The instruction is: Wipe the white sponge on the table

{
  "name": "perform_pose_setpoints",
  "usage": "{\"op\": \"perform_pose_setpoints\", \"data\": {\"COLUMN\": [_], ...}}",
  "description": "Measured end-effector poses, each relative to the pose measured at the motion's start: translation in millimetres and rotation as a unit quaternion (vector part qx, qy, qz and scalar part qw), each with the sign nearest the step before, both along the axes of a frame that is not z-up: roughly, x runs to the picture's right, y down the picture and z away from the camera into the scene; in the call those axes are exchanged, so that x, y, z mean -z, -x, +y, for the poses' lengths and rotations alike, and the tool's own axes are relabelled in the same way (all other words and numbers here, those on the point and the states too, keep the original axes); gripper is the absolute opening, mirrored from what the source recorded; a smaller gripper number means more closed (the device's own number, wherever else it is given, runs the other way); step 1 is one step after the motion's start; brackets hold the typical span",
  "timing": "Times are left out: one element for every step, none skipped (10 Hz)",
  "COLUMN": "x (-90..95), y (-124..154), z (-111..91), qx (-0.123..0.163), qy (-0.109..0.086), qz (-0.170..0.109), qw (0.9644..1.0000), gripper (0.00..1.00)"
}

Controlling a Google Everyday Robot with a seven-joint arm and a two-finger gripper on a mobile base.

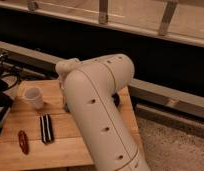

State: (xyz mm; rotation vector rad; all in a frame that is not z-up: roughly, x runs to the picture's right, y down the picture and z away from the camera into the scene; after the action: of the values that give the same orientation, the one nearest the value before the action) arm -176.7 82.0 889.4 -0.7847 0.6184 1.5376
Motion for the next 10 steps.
{"op": "perform_pose_setpoints", "data": {"x": [-11.5,-16.2,-16.9,-14.5,-9.4,-5.6,0.4,5.7,7.1,9.0], "y": [-17,-30,-43,-61,-73,-77,-78,-73,-67,-65], "z": [-12,-18,-18,-17,-13,-9,-2,2,2,3], "qx": [-0.006,-0.014,-0.022,-0.039,-0.048,-0.054,-0.056,-0.054,-0.055,-0.06], "qy": [0.003,0.005,0.007,0.008,0.012,0.012,0.014,0.014,0.012,0.011], "qz": [0.02,0.038,0.051,0.065,0.071,0.069,0.064,0.055,0.041,0.022], "qw": [0.9998,0.9992,0.9985,0.9971,0.9963,0.9961,0.9963,0.9969,0.9976,0.9979], "gripper": [0.0,0.0,0.0,0.0,0.0,0.0,0.0,0.0,0.0,0.0]}}
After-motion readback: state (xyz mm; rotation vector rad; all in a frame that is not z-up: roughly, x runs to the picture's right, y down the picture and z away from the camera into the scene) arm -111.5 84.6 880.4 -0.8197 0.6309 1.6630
